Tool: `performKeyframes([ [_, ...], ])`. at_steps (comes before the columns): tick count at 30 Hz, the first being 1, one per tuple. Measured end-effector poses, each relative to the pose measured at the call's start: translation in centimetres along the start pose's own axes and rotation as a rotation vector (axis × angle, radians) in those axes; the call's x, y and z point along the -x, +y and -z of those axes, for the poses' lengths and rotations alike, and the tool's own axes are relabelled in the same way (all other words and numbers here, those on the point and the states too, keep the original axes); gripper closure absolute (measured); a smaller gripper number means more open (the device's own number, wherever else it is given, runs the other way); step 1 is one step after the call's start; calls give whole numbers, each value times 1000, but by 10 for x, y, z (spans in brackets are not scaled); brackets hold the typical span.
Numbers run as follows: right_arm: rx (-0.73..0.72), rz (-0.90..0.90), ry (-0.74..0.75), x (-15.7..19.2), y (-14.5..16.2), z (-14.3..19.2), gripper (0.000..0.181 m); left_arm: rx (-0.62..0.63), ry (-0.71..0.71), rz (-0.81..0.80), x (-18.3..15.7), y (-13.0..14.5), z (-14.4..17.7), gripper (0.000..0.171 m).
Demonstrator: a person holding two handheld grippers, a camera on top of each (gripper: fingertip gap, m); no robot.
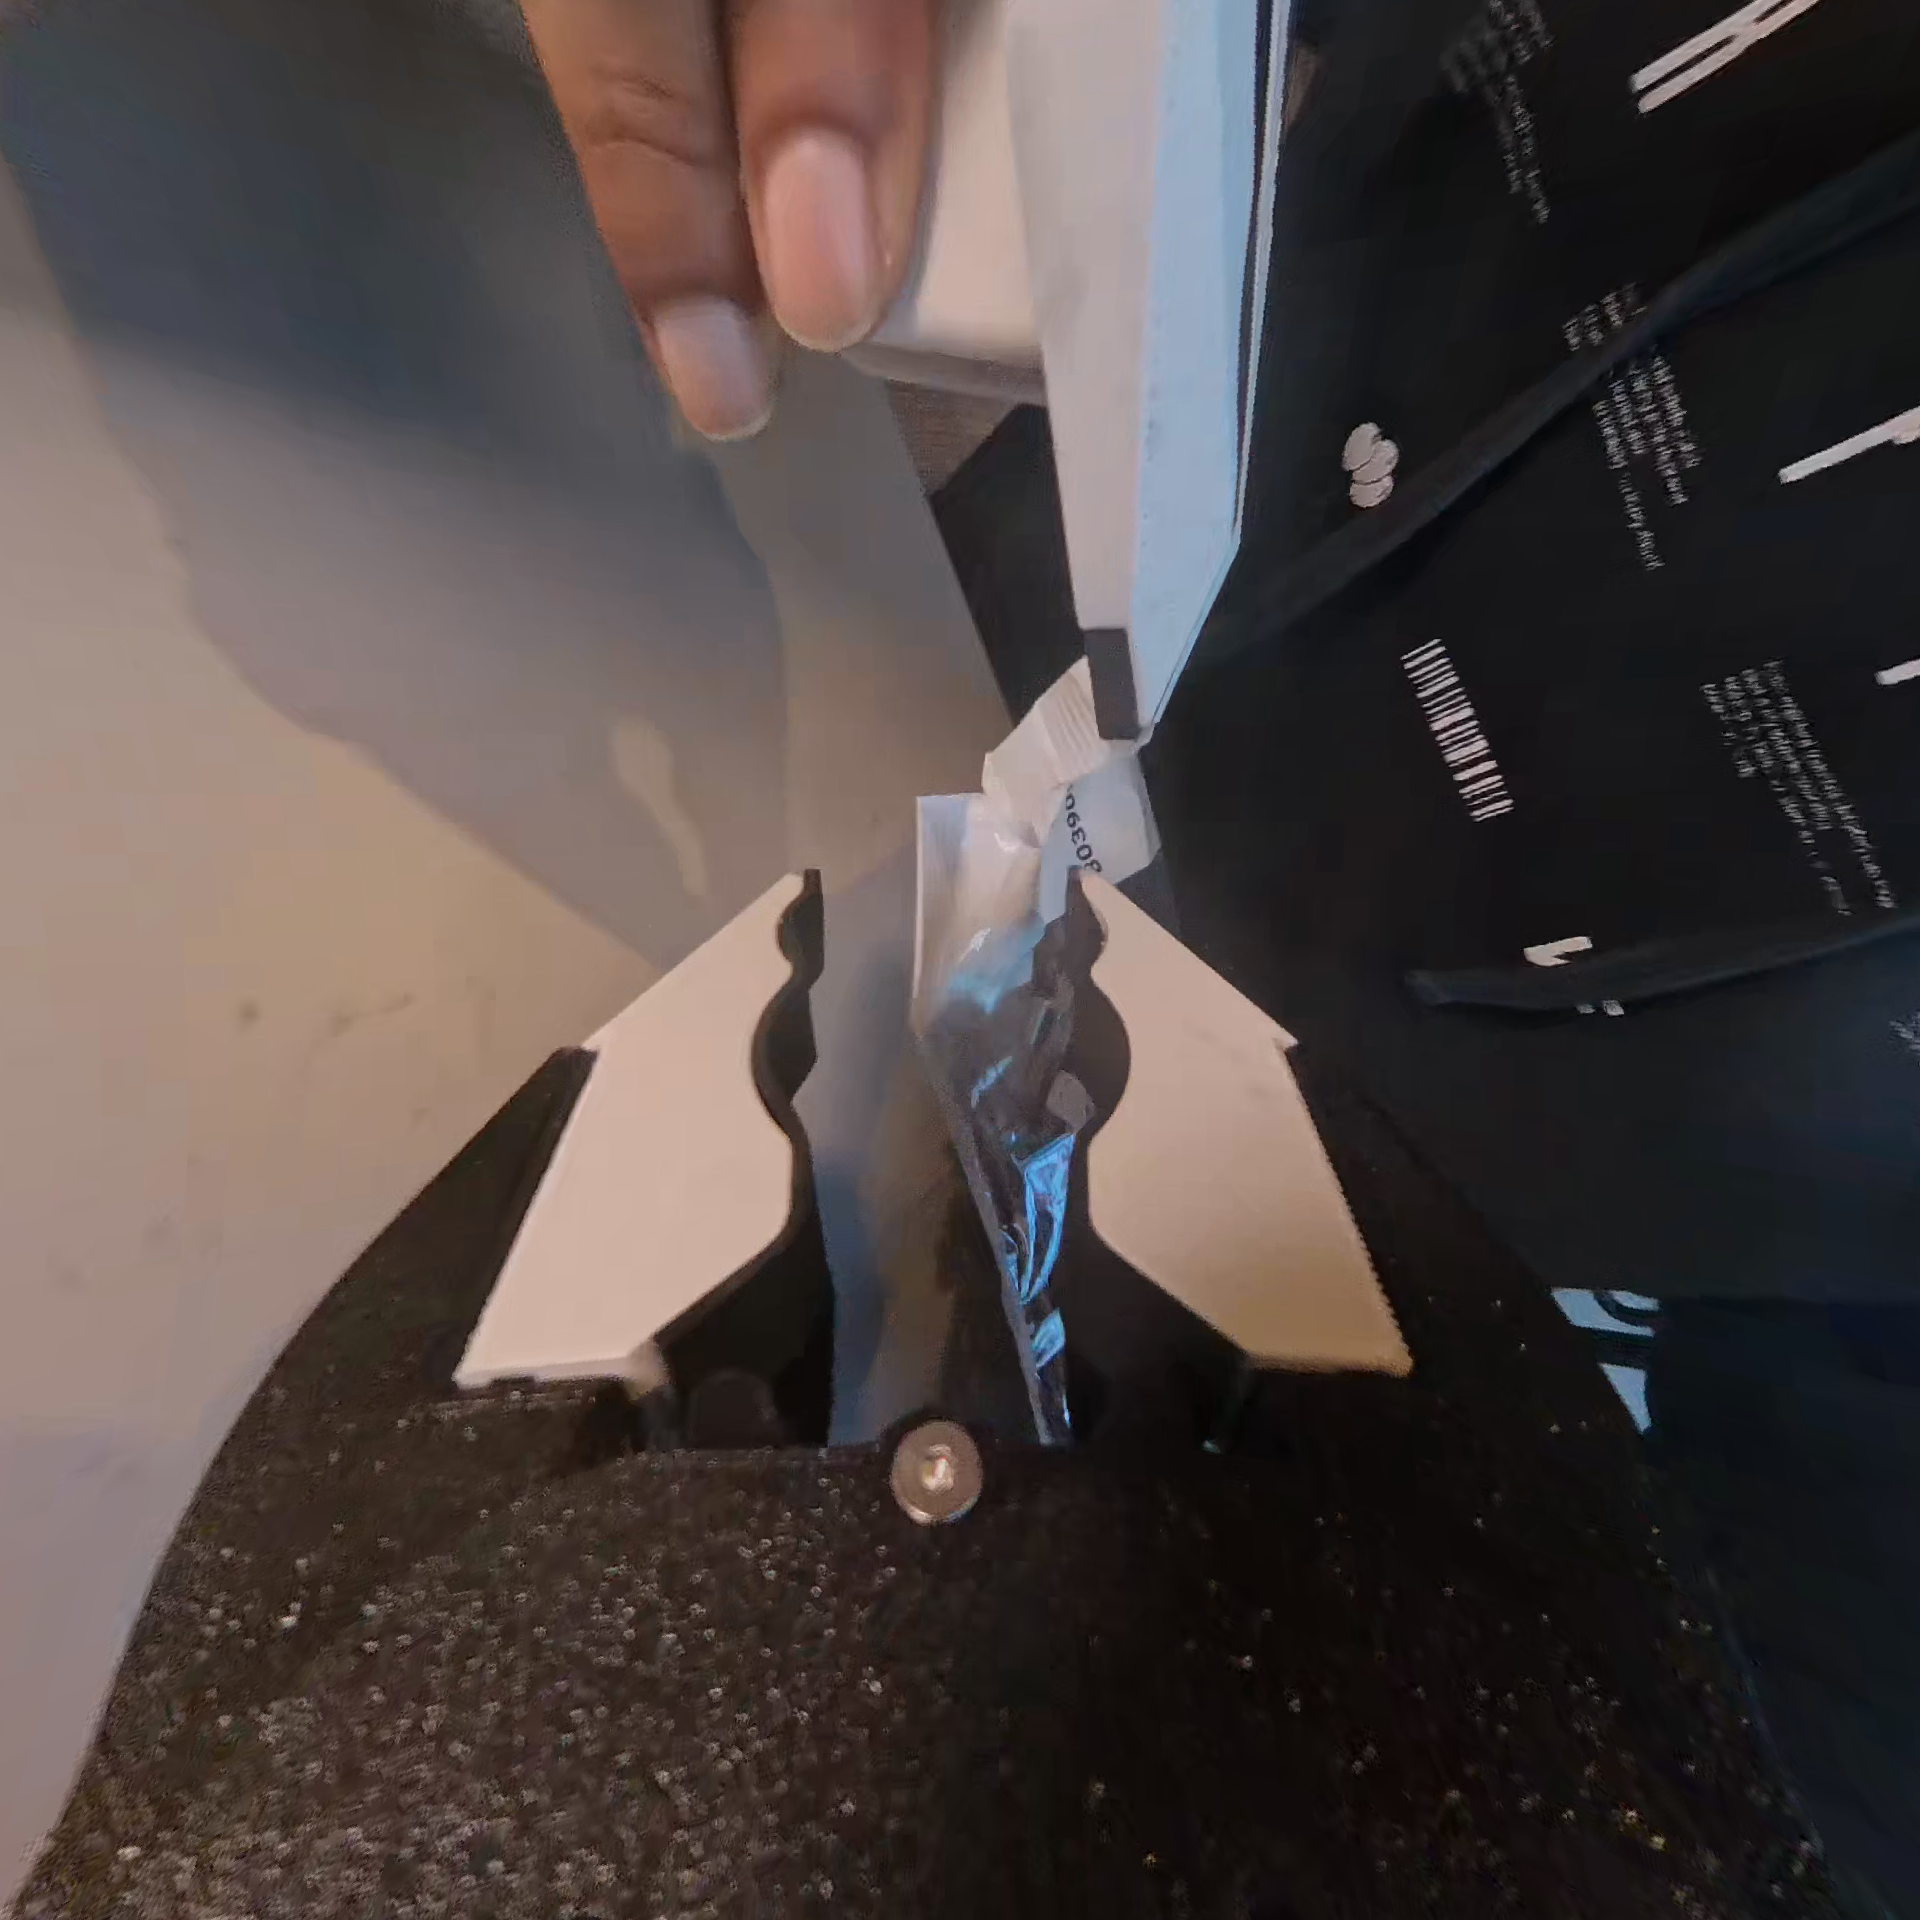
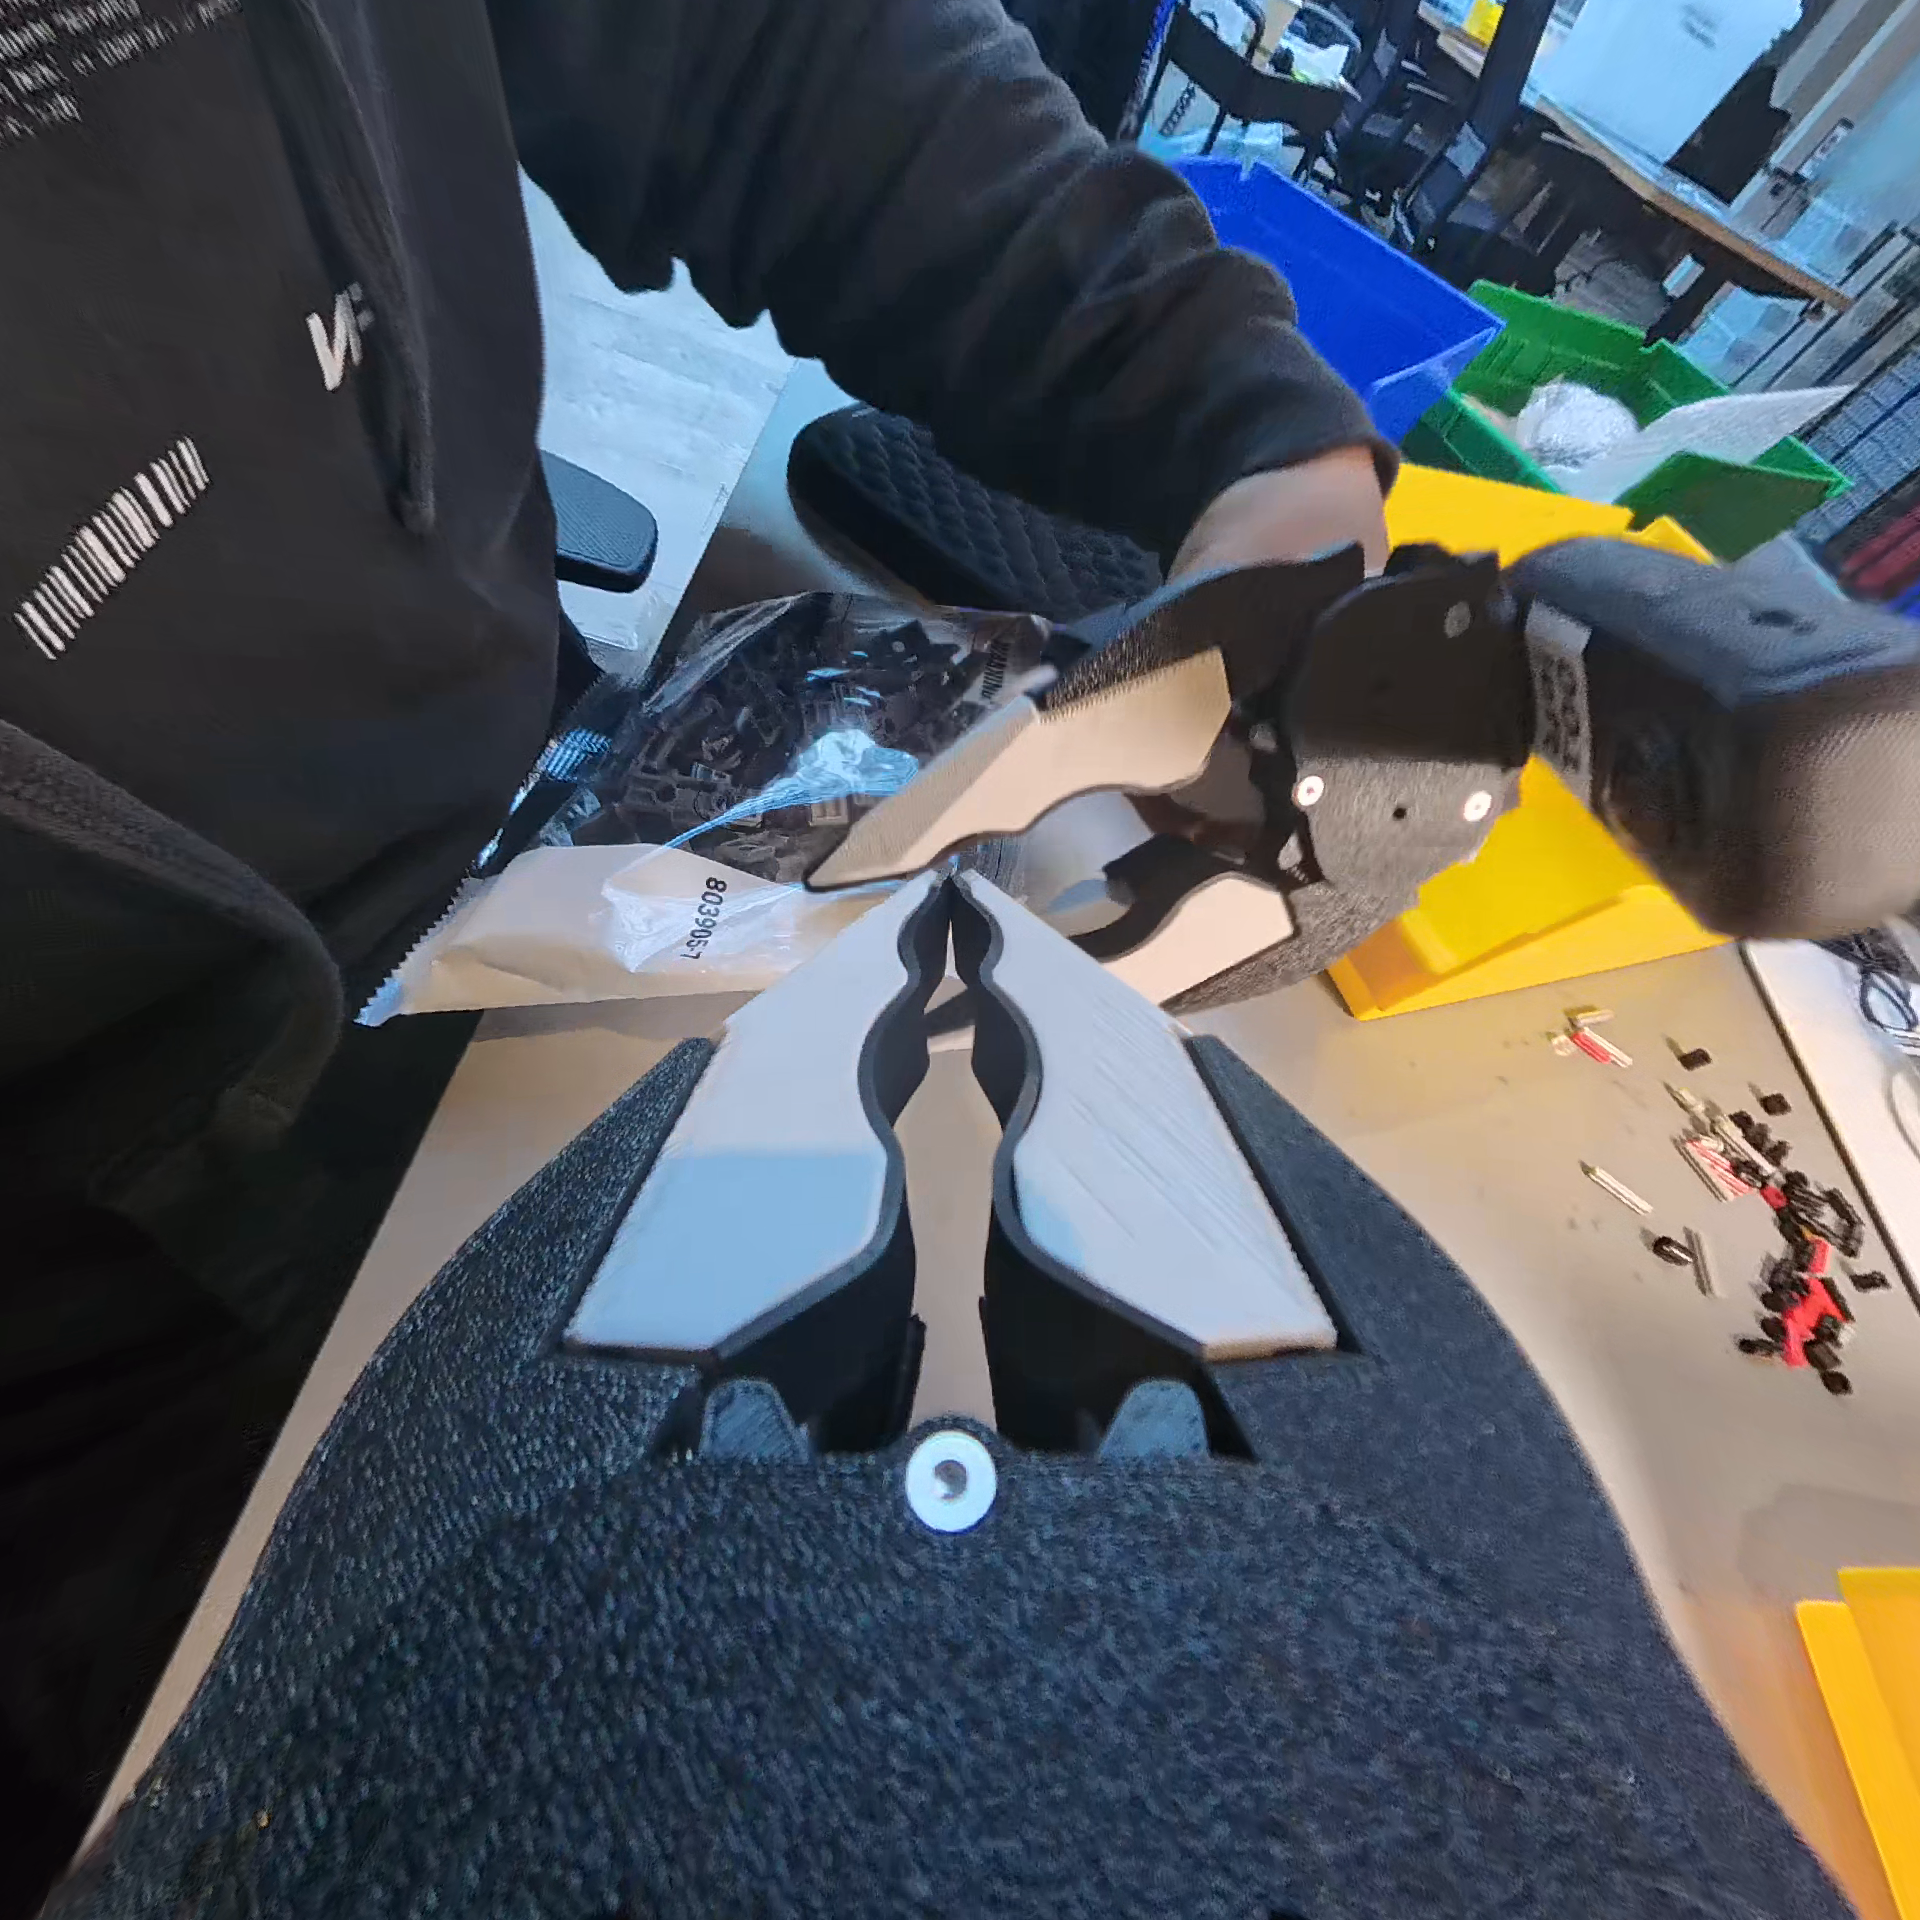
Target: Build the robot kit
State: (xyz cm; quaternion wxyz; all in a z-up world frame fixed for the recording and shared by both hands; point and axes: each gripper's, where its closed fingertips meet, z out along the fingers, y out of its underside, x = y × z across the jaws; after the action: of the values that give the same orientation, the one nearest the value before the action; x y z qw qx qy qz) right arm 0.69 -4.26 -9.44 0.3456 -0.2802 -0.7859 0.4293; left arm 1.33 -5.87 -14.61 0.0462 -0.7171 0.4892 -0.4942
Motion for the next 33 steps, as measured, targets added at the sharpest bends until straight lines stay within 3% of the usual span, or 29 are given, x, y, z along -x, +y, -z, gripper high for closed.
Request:
performKeyframes([
  [4, -30, -31, 32, -1, -5, 11, 181, -78, 97, -70, -17, -17, -4, 170],
  [5, -39, -47, 38, 0, -6, 16, 181, -89, 83, -80, -19, -19, -4, 171],
  [10, -113, -147, 24, 15, -8, 28, 181, -201, -62, -125, -32, -31, 15, 171],
  [19, -196, -268, 8, 36, -9, 47, 181, -291, -238, -149, -53, -15, 40, 171],
  [33, -199, -272, 50, 47, -25, 64, 181, -439, -305, -188, -76, -5, 51, 171],
])
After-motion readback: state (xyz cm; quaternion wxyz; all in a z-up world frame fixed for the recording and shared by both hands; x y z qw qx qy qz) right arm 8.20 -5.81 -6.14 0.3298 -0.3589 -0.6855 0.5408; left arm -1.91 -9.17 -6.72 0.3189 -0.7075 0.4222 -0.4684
